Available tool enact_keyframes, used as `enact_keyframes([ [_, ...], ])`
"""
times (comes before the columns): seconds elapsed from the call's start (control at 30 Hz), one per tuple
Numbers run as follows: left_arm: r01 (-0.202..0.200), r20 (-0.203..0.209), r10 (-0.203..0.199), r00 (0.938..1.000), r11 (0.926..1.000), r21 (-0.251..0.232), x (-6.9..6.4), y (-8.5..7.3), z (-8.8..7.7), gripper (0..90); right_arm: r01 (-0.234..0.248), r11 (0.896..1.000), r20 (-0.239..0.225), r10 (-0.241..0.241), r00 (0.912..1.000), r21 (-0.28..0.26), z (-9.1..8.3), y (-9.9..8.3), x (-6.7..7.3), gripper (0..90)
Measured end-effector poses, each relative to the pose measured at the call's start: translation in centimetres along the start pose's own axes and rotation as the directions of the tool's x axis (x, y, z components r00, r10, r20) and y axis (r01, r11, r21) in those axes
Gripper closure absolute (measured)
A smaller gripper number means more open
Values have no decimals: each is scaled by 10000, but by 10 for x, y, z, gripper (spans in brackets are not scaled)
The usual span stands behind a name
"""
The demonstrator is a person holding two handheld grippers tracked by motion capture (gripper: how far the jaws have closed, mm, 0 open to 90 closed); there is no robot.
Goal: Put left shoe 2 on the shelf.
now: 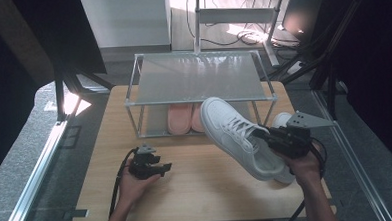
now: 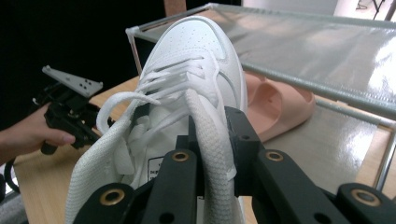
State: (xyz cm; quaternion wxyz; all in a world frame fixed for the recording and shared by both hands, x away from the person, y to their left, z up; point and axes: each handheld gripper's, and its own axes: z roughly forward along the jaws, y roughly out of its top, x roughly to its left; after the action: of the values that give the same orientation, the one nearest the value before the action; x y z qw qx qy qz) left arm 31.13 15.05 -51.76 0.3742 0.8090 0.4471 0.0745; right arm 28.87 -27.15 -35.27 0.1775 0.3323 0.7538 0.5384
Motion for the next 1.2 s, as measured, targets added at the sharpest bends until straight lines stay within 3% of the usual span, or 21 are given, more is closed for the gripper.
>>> enact_keyframes([
  [0.7,50,17,-50,10000,10000,59,0,-1,2,419,-9,9970,-54,4,10000,-774,11,49,-7,829],
  [1.2,18,59,-19,10000,10000,88,1,-1,3,419,-763,9900,89,779,9969,-1190,38,77,-24,829],
])
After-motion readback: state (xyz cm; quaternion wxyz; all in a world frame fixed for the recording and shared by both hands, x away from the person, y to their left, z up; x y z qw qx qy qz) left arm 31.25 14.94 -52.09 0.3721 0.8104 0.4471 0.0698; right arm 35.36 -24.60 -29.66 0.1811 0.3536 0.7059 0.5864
